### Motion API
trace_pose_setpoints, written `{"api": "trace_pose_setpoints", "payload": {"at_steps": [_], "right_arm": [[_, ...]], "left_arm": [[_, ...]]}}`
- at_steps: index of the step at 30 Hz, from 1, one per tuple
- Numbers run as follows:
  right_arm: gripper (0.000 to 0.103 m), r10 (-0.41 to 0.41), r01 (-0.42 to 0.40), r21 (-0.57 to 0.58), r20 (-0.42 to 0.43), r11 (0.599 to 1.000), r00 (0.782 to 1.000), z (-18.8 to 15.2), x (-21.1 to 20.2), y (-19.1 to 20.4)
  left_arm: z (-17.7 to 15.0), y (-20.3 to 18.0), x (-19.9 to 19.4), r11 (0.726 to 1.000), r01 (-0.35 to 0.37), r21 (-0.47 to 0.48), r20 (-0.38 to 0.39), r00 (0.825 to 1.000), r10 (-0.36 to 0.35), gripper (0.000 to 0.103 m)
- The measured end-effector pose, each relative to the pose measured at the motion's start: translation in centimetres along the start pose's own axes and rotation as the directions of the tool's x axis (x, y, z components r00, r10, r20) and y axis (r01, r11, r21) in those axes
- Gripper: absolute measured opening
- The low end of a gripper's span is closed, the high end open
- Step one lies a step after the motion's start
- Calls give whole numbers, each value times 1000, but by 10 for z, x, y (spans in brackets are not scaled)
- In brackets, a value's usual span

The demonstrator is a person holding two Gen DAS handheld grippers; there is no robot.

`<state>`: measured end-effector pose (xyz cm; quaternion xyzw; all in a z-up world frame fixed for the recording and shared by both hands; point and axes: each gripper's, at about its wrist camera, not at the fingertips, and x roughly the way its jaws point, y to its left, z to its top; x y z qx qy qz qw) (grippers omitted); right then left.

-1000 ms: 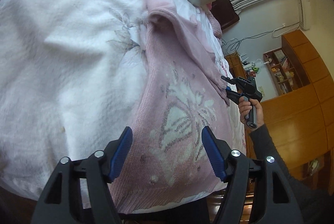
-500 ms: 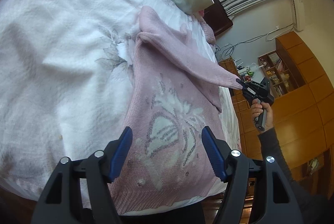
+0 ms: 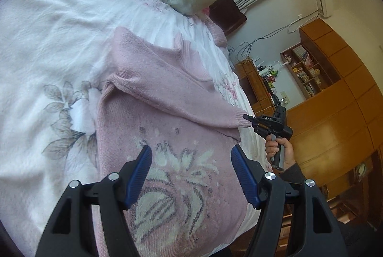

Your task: Fold small clothes

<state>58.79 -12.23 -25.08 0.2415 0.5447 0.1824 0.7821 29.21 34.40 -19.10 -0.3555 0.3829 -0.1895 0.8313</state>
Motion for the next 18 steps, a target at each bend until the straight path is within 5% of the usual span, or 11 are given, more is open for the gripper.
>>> {"api": "trace_pose_setpoints", "payload": {"at_steps": [7, 11, 15, 18], "right_arm": [[6, -24, 24, 4, -39, 1000, 999, -10, 15, -14], [12, -58, 56, 22, 62, 998, 996, -3, -17, -17], [12, 45, -43, -25, 68, 999, 997, -9, -36, 3], [12, 25, -25, -73, -3, 997, 1000, -26, -9, 10]], "left_arm": [[16, -10, 28, 999, -4, 53, -54, 999, 7, 69], [66, -22, 29, 994, -15, 107, -23, 1000, 18, 69], [118, 4, 37, 999, 33, 9, -8, 999, -33, 70], [132, 37, 60, 997, 19, -71, -39, 999, -22, 70]]}}
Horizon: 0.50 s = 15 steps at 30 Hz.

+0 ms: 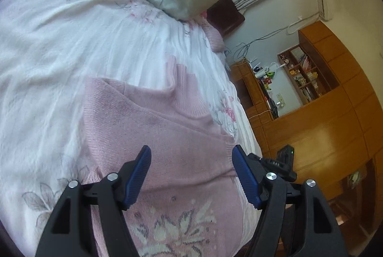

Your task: Fold small clothes

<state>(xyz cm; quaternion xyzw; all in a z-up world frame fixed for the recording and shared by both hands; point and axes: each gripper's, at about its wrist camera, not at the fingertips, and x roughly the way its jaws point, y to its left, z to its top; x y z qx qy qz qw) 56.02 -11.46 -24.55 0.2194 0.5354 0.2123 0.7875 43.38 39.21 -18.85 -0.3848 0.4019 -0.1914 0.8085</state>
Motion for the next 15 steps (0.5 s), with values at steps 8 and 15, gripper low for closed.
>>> {"api": "trace_pose_setpoints", "payload": {"at_steps": [8, 15], "right_arm": [[14, -33, 34, 15, -34, 999, 999, -3, 23, -19], [19, -23, 23, 29, -19, 999, 1000, 23, 31, -20]], "left_arm": [[-5, 30, 27, 994, -112, -15, -48, 993, 111, 69], [9, 2, 25, 990, -117, 74, -35, 992, 120, 69]]}}
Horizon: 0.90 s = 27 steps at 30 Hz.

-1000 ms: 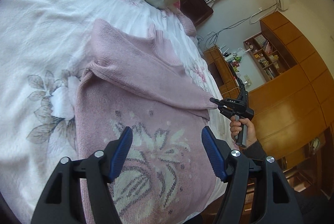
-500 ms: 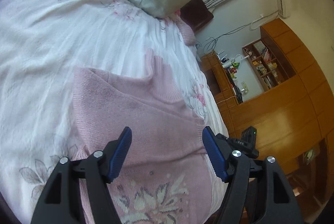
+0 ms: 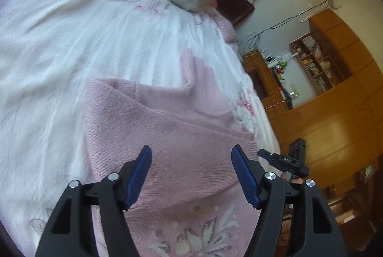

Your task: Fold small clothes

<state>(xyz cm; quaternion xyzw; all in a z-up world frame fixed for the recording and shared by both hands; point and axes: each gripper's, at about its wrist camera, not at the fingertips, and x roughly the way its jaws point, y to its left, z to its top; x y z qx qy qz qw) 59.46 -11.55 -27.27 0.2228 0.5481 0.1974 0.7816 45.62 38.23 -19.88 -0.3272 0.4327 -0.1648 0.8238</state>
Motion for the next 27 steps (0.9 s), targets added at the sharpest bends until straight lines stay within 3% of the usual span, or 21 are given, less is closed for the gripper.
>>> {"api": "trace_pose_setpoints", "payload": {"at_steps": [4, 6, 7, 9, 11, 13, 15, 19, 21, 23, 24, 26, 27], "right_arm": [[3, -63, 64, 6, -25, 998, 998, -4, 18, -16], [20, -66, 66, -12, 6, 998, 998, -7, 12, -1], [22, -59, 60, -34, 19, 998, 998, -11, 8, 13], [23, 37, -35, -110, 10, 993, 999, -26, 4, 59], [23, 109, -118, -218, -52, 969, 993, -47, 9, 116], [29, 166, -207, -296, -157, 933, 973, -73, 29, 171], [33, 204, -292, -337, -274, 895, 940, -98, 58, 222], [34, 187, -365, -426, -403, 828, 896, -142, 127, 312], [34, 168, -372, -475, -418, 798, 893, -156, 156, 342], [33, 92, -305, -557, -377, 773, 921, -166, 186, 359], [33, 47, -275, -572, -380, 773, 924, -171, 200, 360], [33, -36, -267, -582, -455, 768, 890, -178, 223, 355], [33, -41, -277, -590, -468, 758, 883, -179, 222, 353]], "left_arm": [[-31, 28, -11, 997, 12, -70, -15, 1000, -13, 69], [-57, 50, 2, 991, 3, -133, -90, 996, -15, 69], [-71, 57, 8, 990, -20, -142, -123, 992, 2, 69], [-92, 58, -2, 992, 7, -123, -73, 997, -16, 68], [-111, 54, -16, 994, 20, -111, -26, 999, -23, 68], [-129, 48, -28, 998, -5, -63, 21, 1000, 6, 69], [-143, 48, -39, 999, -12, -53, 62, 998, 15, 69], [-158, 54, -36, 998, -59, -32, 49, 997, 61, 69], [-160, 47, -34, 996, -92, 13, 42, 995, 91, 69], [-160, 45, -34, 995, -97, 29, 39, 995, 96, 69], [-160, 46, -34, 996, -87, 26, 41, 995, 86, 69], [-163, 48, -34, 997, -69, 27, 47, 997, 67, 69], [-164, 50, -34, 997, -66, 31, 49, 997, 64, 69]]}}
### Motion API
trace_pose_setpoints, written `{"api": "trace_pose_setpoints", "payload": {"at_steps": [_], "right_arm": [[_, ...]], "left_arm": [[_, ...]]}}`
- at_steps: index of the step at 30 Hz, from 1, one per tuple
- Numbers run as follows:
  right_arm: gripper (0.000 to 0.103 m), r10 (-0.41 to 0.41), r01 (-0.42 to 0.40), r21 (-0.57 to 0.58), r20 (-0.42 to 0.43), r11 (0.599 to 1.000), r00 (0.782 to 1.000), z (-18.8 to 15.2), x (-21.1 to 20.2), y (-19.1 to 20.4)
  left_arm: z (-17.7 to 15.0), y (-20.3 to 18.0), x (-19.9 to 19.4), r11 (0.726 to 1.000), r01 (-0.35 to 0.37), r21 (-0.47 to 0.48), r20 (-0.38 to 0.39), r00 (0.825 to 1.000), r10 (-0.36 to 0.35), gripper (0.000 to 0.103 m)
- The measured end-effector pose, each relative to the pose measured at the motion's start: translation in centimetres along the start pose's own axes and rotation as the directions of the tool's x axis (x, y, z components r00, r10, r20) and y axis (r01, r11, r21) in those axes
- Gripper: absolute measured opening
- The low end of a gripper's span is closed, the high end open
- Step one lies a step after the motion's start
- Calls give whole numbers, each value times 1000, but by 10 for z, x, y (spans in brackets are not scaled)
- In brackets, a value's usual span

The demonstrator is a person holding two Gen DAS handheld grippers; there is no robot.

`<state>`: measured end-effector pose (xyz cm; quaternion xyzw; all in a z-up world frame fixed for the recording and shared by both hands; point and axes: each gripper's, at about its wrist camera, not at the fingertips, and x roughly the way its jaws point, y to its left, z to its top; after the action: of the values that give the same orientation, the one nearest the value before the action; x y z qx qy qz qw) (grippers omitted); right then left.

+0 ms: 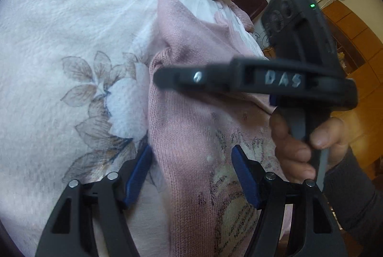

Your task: Fold small clothes

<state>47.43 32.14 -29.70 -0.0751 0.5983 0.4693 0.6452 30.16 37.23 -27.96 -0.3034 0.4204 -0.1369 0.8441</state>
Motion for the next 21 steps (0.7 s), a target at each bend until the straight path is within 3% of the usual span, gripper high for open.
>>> {"api": "trace_pose_setpoints", "payload": {"at_steps": [4, 6, 7, 12, 14, 16, 17, 18, 19, 20, 21], "right_arm": [[33, 6, -7, 5, 150, 1000, 989, 25, -47, -6], [53, -72, 69, 18, 233, 997, 970, 57, -67, -17], [55, -95, 91, 29, 245, 995, 965, 75, -70, -25], [55, -114, 108, 47, 156, 993, 981, 134, -43, -46], [55, -141, 141, 5, 98, 990, 985, 140, -26, -41], [47, -168, 169, -27, 60, 985, 984, 138, -17, -44], [22, -178, 179, -27, 50, 983, 983, 135, -16, -45], [11, -184, 186, -26, 56, 982, 981, 134, -18, -45], [10, -187, 189, -24, 73, 982, 980, 134, -21, -46], [9, -186, 188, -18, 90, 982, 978, 135, -27, -48], [8, -187, 189, -6, 111, 982, 976, 137, -32, -51]], "left_arm": [[-3, -1, 3, 999, -16, 29, 14, 1000, 16, 69], [-9, -3, 3, 999, -27, 41, 18, 999, 27, 70], [-10, -5, 3, 998, -31, 46, 16, 999, 30, 70], [0, -15, -6, 998, -52, 40, 19, 999, 51, 70], [9, -25, -11, 982, -150, 116, 89, 986, 140, 70], [25, -19, -4, 980, -180, 91, 81, 982, 172, 69], [30, -14, 5, 976, -205, 71, 55, 978, 202, 68], [34, -11, 12, 970, -234, 61, 38, 972, 232, 57], [35, -10, 18, 963, -261, 66, 33, 965, 260, 43], [35, -10, 22, 959, -275, 72, 25, 961, 274, 17], [35, -13, 28, 958, -278, 77, 11, 961, 278, 10]]}}
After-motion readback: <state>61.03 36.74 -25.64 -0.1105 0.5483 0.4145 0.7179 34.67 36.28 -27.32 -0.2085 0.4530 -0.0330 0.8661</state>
